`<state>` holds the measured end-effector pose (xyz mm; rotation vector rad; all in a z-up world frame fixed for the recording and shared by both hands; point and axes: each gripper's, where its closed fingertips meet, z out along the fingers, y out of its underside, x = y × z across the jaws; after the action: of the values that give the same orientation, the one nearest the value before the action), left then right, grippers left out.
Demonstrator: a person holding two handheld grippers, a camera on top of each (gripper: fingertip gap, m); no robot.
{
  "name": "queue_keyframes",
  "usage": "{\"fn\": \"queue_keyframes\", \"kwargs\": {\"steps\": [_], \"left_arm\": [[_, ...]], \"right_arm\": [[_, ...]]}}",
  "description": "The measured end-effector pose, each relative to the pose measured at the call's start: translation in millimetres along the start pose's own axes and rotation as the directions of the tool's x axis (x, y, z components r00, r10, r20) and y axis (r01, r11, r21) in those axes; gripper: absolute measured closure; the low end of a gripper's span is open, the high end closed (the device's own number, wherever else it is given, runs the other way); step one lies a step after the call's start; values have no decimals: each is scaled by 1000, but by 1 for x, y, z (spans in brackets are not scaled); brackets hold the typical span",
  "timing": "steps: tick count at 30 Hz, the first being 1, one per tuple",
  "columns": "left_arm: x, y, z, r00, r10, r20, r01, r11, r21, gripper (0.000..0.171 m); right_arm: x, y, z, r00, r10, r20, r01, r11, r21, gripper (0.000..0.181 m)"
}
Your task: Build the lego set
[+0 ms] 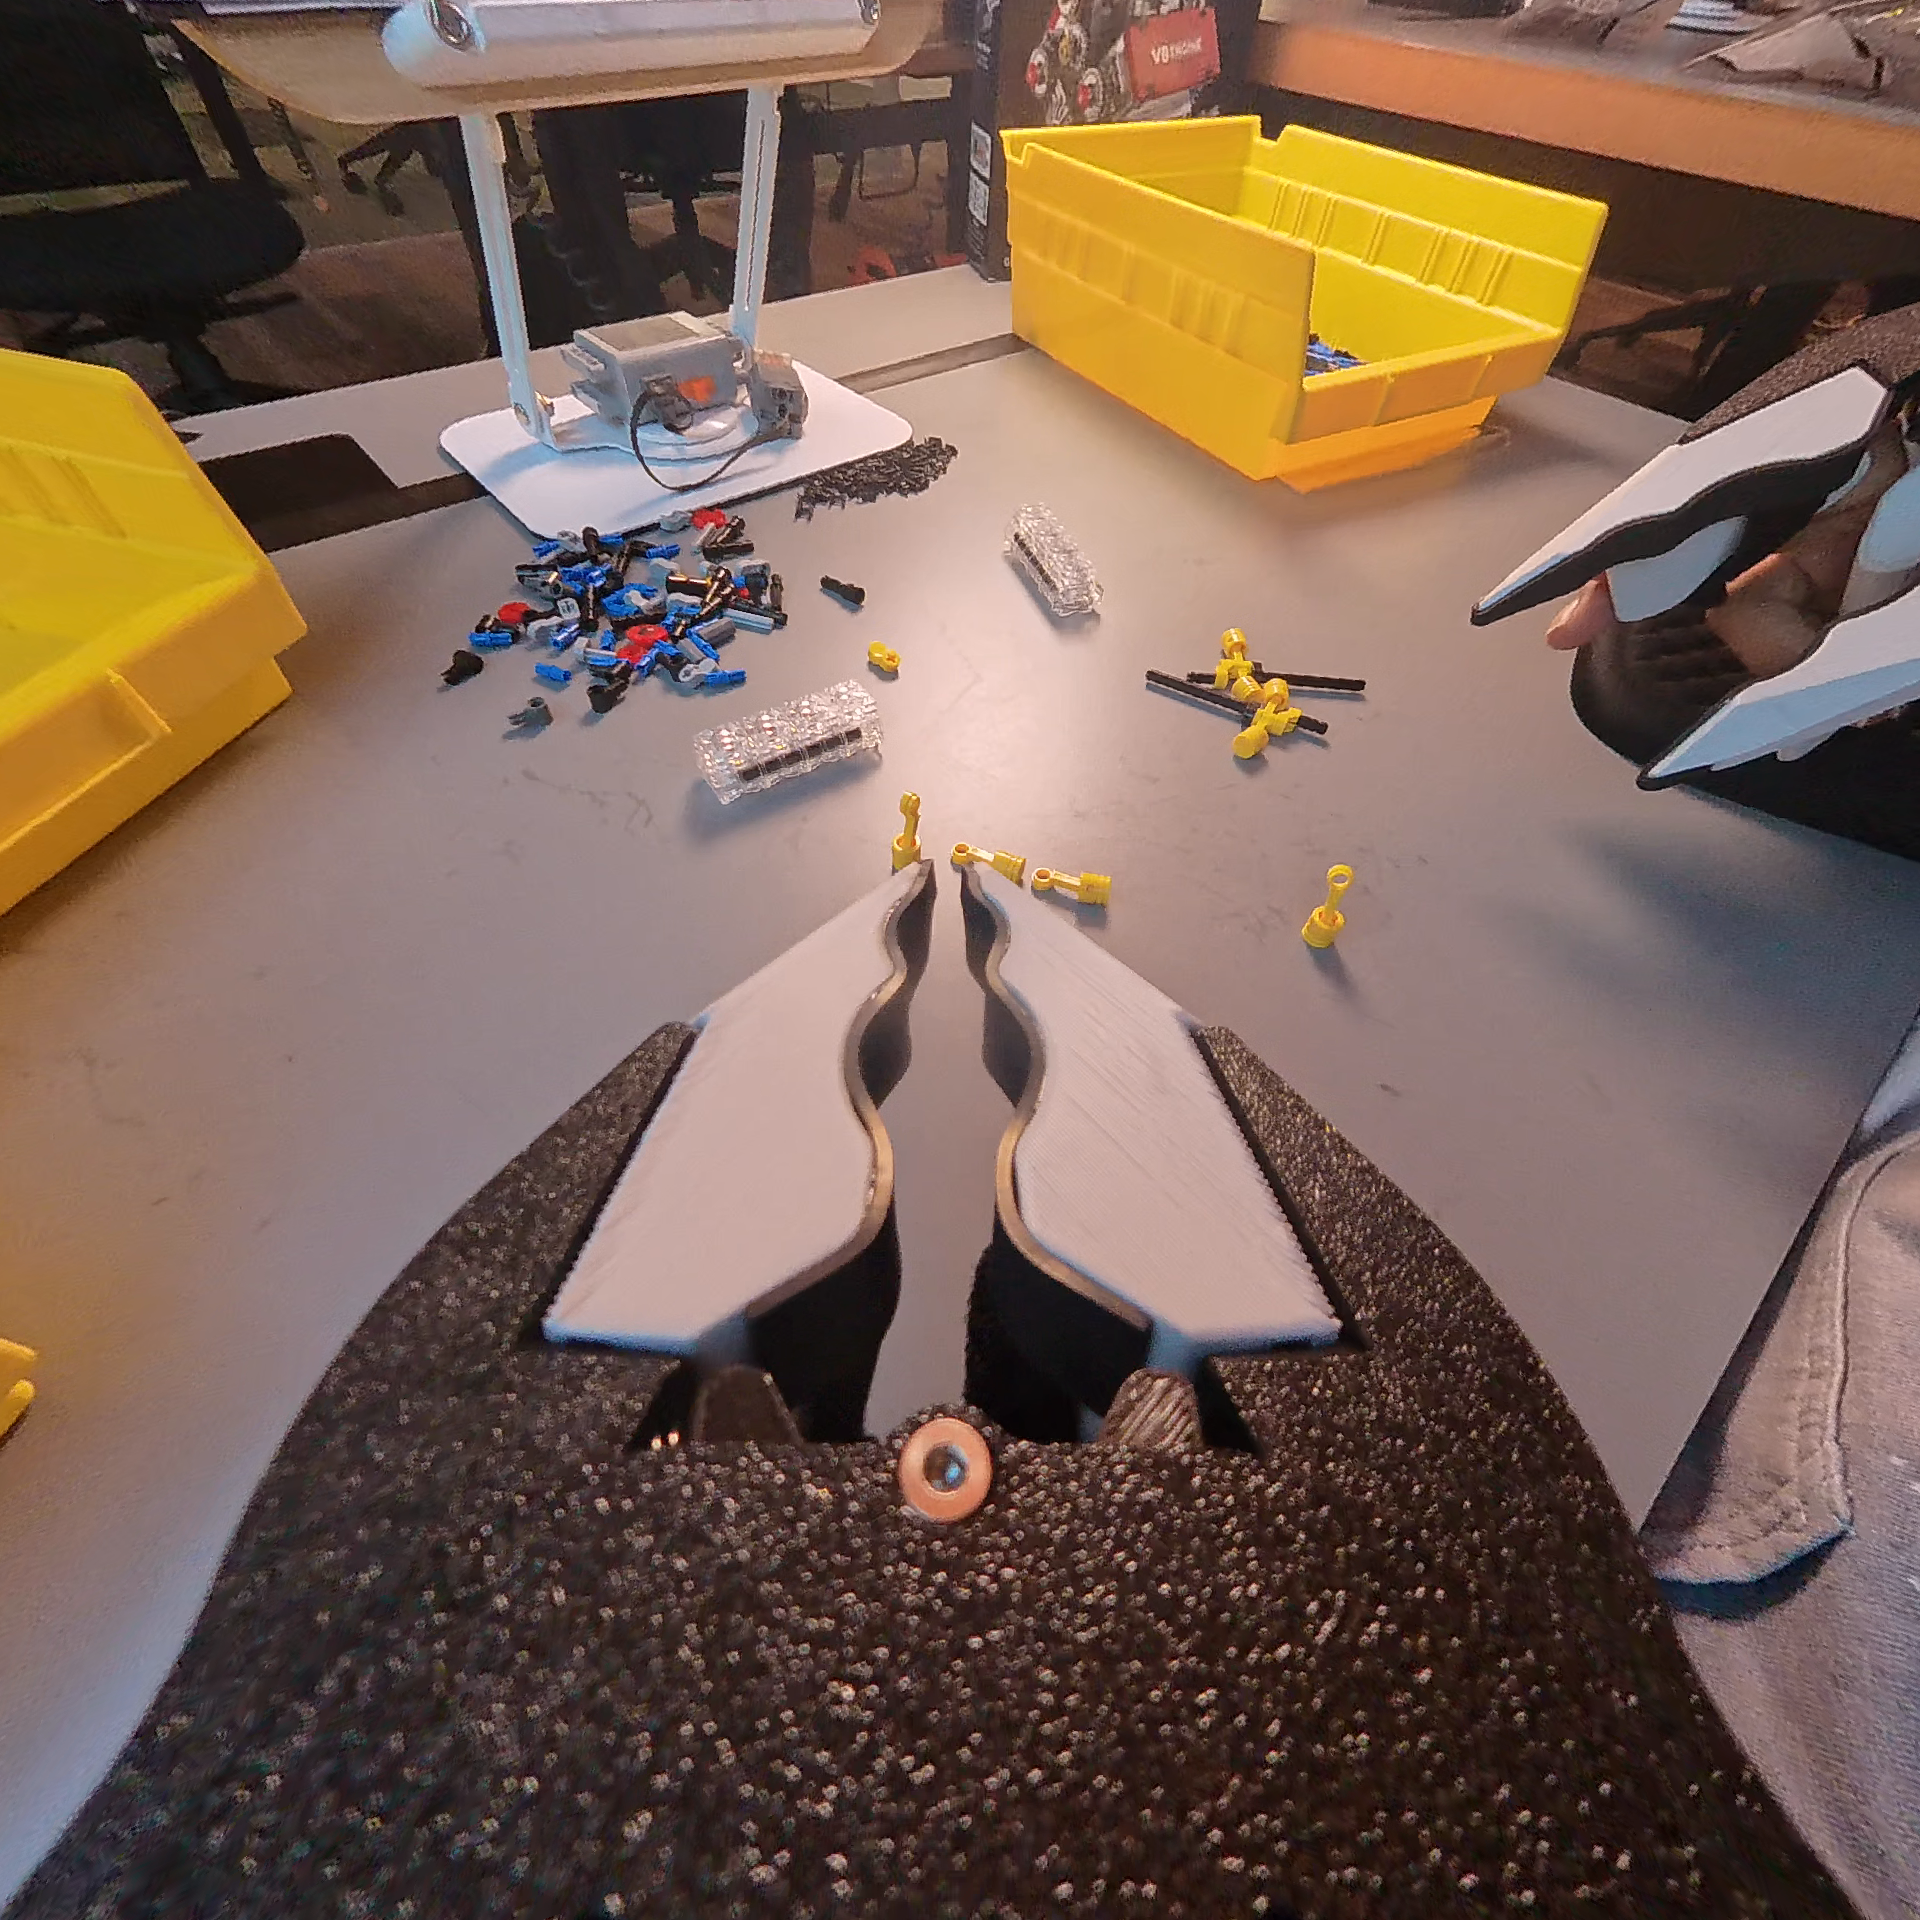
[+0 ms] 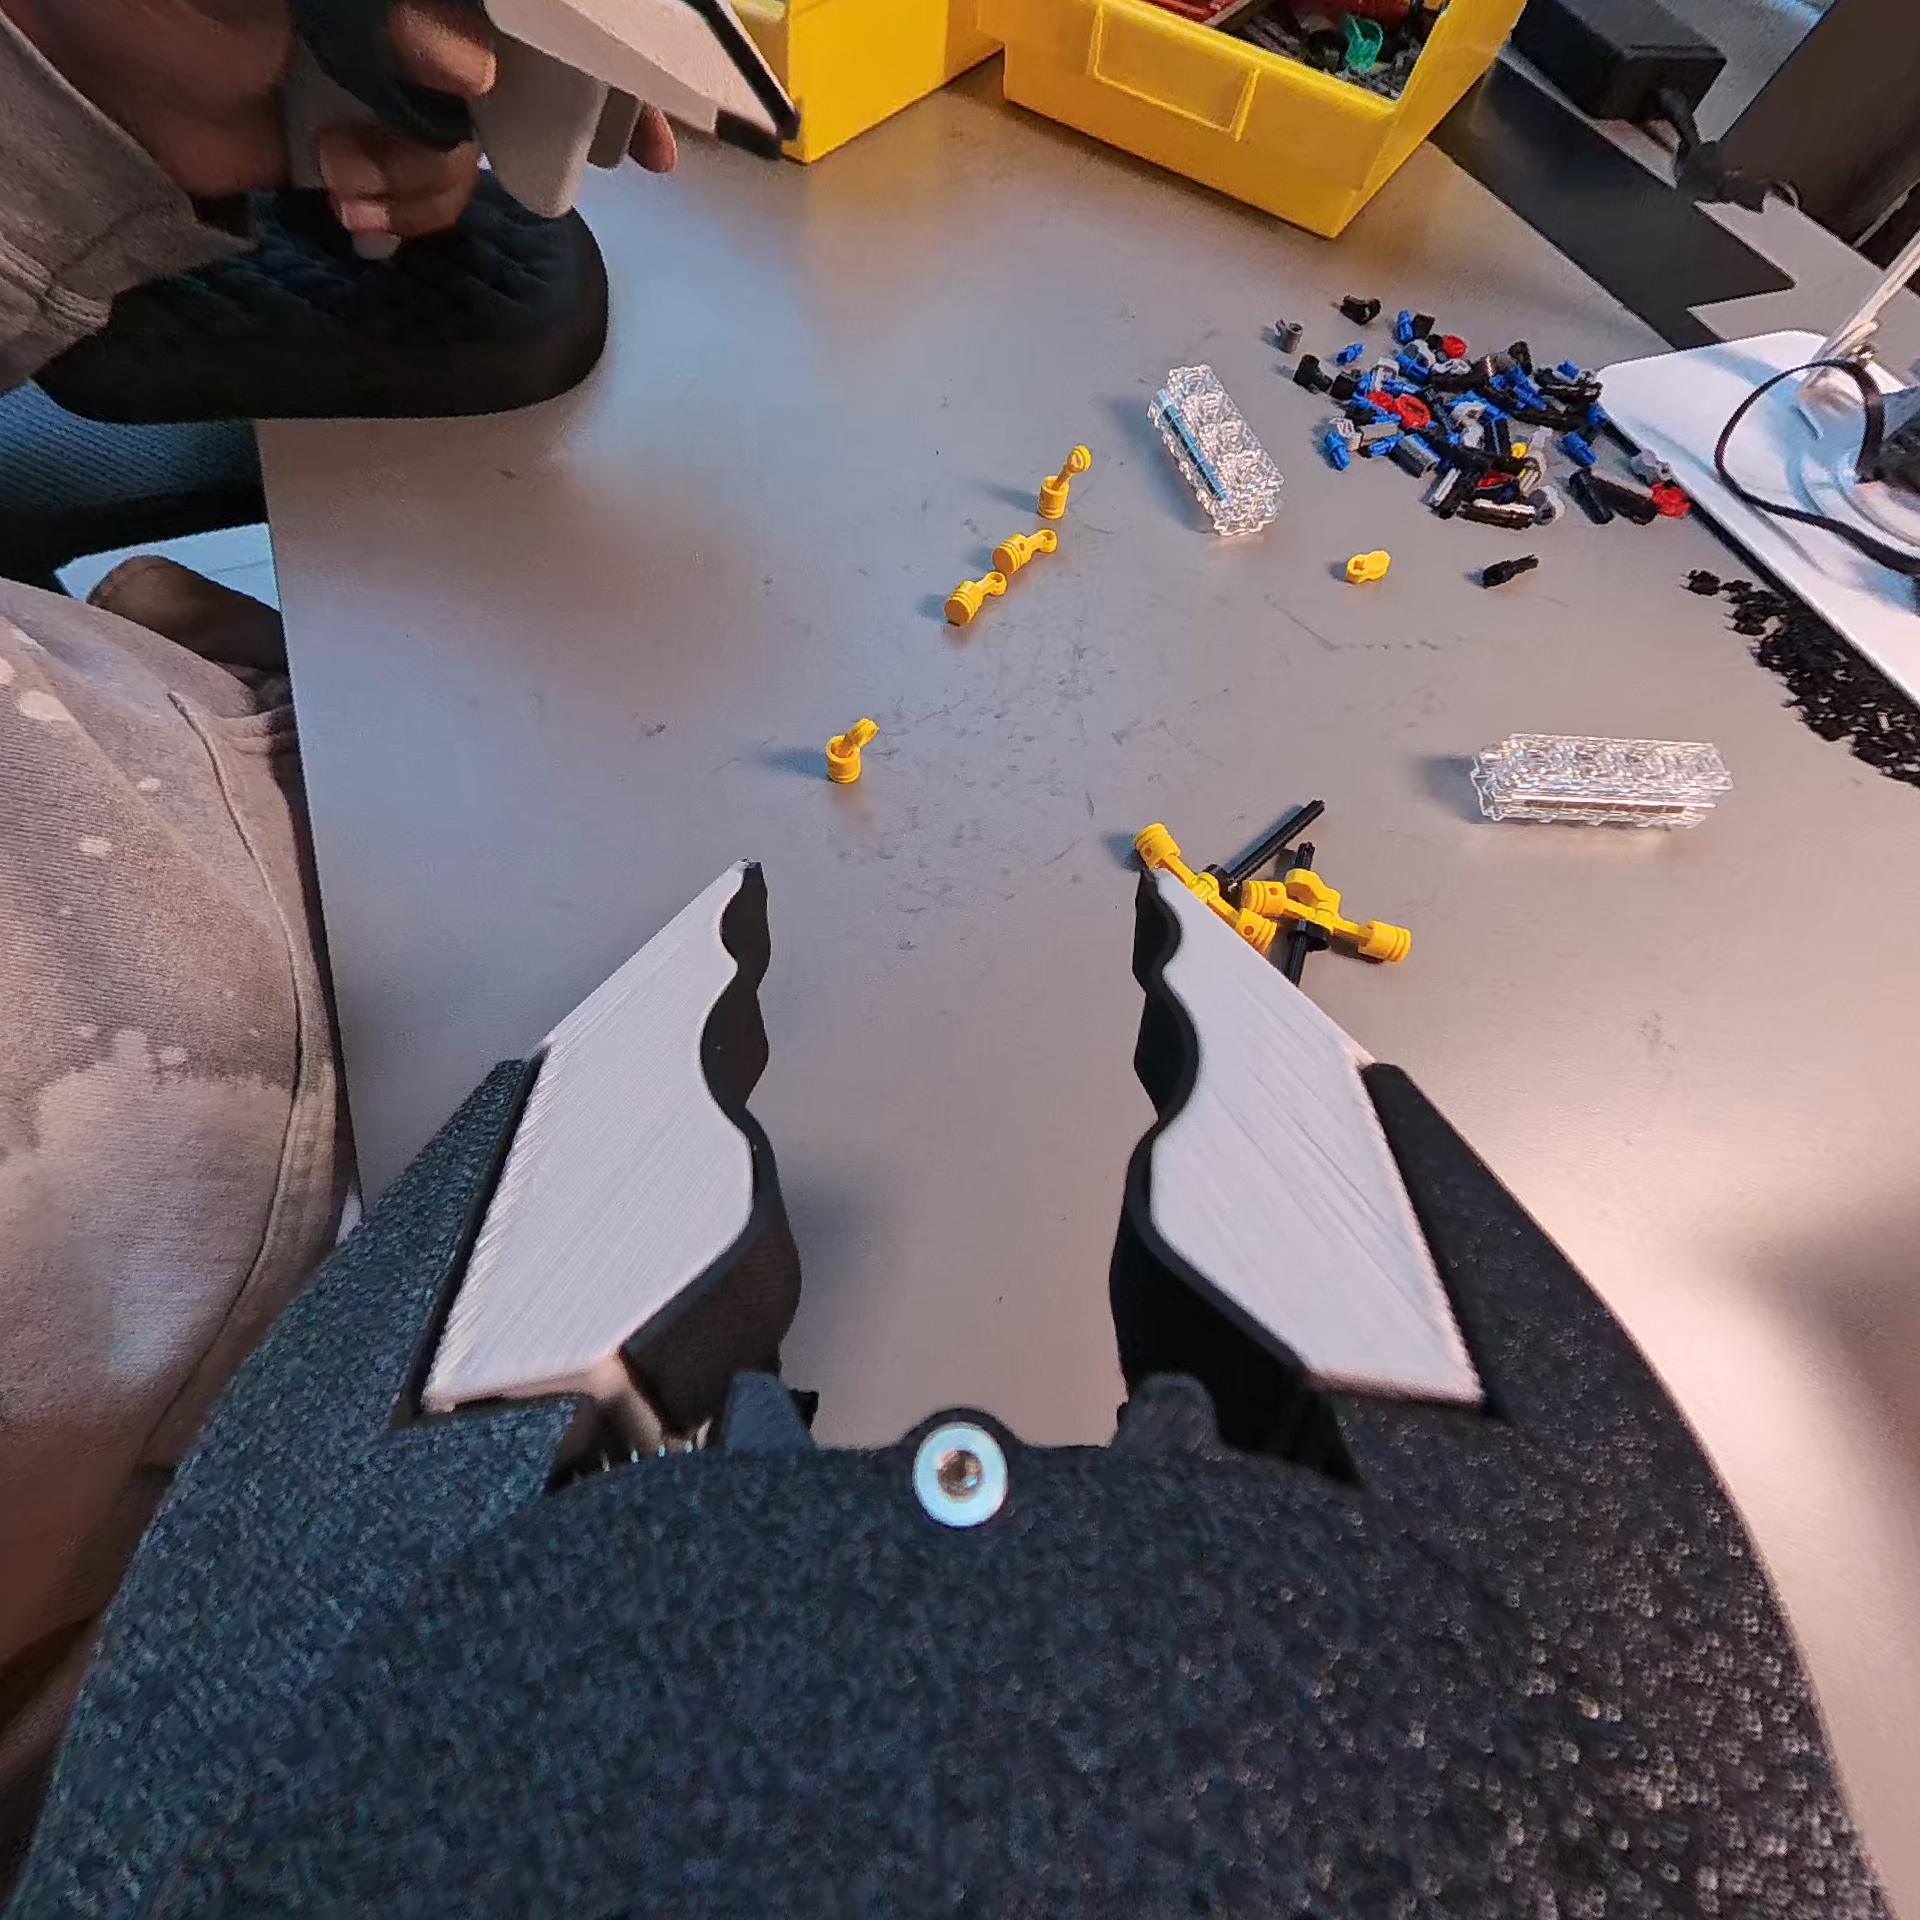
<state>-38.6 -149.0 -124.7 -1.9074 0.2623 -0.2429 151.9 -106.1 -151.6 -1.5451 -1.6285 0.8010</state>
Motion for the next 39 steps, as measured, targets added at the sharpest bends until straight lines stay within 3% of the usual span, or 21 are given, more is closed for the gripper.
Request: {"fn": "queue_keyframes", "kwargs": {"steps": [4, 10, 26, 34, 39], "left_arm": [[-2, 0, -1, 1000, 25, 18, -25, 1000, 3, 171], [0, 15, 6, 995, 97, 39, -93, 992, -89, 170], [0, 24, 11, 996, 86, 29, -81, 986, -143, 129], [0, 24, 11, 996, 84, 28, -79, 986, -148, 129], [5, 20, 18, 995, 95, -38, -100, 981, -165, 131]], "right_arm": [[0, 0, 1, 1000, -3, 1, 3, 1000, -2, 111], [-4, 2, 2, 1000, -4, 20, 4, 1000, -19, 111], [-3, 4, 3, 1000, -1, 20, 2, 1000, -26, 111], [-2, 3, 3, 1000, -2, 14, 2, 1000, -22, 111], [1, 2, 5, 1000, -9, 14, 9, 1000, -27, 114]]}}
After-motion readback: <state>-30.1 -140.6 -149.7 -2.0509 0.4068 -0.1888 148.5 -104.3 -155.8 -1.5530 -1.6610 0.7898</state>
